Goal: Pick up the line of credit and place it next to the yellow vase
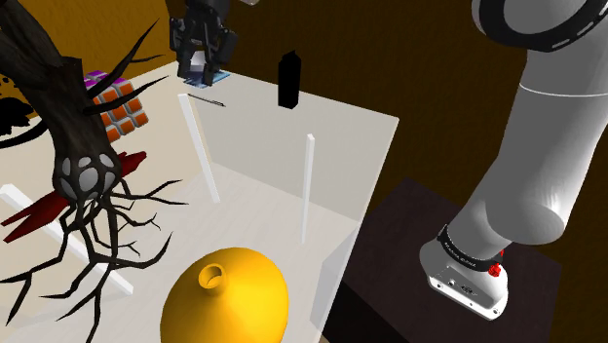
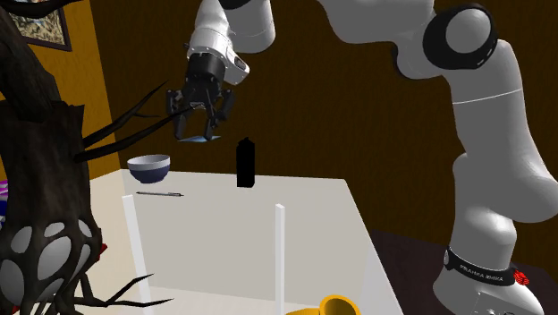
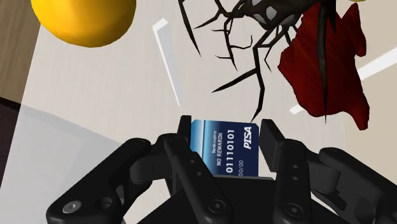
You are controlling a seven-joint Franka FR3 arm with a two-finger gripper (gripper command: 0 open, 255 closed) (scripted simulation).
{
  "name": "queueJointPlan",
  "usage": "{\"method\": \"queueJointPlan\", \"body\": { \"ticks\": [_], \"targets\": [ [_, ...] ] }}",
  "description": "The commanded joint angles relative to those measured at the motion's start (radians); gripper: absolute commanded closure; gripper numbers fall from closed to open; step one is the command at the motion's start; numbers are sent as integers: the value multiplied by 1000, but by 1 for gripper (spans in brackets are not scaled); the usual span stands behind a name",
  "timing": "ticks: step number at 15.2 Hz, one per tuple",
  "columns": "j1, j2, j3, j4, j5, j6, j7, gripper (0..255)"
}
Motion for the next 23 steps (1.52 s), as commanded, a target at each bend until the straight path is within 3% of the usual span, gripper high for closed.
{"method": "queueJointPlan", "body": {
  "ticks": [1, 11, 23],
  "targets": [
    [27, -31, 15, -50, 3, 41, 27, 255],
    [160, -92, 90, -156, -4, 193, 183, 255],
    [163, -93, 91, -309, 22, 326, 106, 255]
  ]
}}
